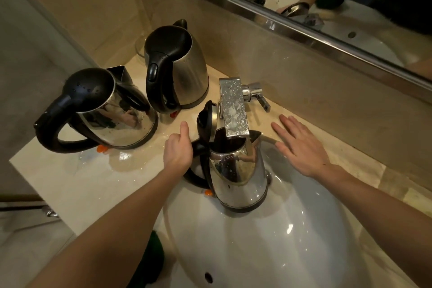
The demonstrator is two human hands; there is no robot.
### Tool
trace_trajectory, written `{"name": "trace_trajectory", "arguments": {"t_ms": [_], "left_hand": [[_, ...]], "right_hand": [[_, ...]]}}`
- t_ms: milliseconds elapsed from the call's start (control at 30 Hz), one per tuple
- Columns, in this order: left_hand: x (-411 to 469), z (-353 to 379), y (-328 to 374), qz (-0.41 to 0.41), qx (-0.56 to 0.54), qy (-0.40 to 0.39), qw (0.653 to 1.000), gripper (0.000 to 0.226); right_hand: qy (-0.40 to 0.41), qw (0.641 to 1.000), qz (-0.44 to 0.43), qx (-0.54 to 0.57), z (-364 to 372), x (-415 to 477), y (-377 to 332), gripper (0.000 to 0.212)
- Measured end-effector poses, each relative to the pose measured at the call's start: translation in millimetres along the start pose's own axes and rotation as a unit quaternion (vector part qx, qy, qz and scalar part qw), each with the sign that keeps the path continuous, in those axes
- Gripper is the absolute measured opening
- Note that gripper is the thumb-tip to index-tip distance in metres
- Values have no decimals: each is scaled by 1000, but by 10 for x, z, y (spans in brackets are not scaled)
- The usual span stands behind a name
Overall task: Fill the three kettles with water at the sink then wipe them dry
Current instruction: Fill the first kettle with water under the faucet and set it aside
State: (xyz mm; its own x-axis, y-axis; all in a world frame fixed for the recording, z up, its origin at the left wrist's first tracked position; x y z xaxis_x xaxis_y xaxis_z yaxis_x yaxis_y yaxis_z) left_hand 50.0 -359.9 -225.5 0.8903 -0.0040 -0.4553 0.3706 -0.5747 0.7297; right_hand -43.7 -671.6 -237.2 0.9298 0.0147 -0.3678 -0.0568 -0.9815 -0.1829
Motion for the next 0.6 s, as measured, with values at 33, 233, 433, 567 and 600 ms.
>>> {"name": "trace_trajectory", "arguments": {"t_ms": [33, 233, 433, 567, 600], "left_hand": [[6, 12, -23, -7, -4, 3, 1000, 62], [1, 22, -40, -13, -9, 13, 1000, 67], [-16, 45, -7, -12, -16, -20, 1000, 90], [-21, 43, 1, -26, -25, -29, 999, 99], [-18, 38, 0, -24, -24, -28, 999, 95]], "right_hand": [[4, 1000, -1, -12, 7, -4, -2, 64], [8, 999, -2, -35, 11, 4, -14, 63], [4, 999, 1, -44, 31, 13, 12, 62], [-11, 997, -5, -73, 40, 9, 18, 64], [-9, 997, -4, -76, 33, 7, 13, 65]]}}
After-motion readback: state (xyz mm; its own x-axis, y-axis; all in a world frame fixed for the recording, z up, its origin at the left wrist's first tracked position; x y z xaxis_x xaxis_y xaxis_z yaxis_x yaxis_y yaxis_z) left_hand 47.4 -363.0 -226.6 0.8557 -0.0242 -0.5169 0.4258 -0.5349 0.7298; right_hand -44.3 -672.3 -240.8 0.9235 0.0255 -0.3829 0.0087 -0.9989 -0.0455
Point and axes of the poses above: each hand's wrist, its own x-axis towards the middle knuckle, its own z-axis out of the palm, y = z × x, the point moved 6 cm from there along x, towards the middle knuckle, and after that the axes turned 9 degrees about -y, right-handed, at the moved point
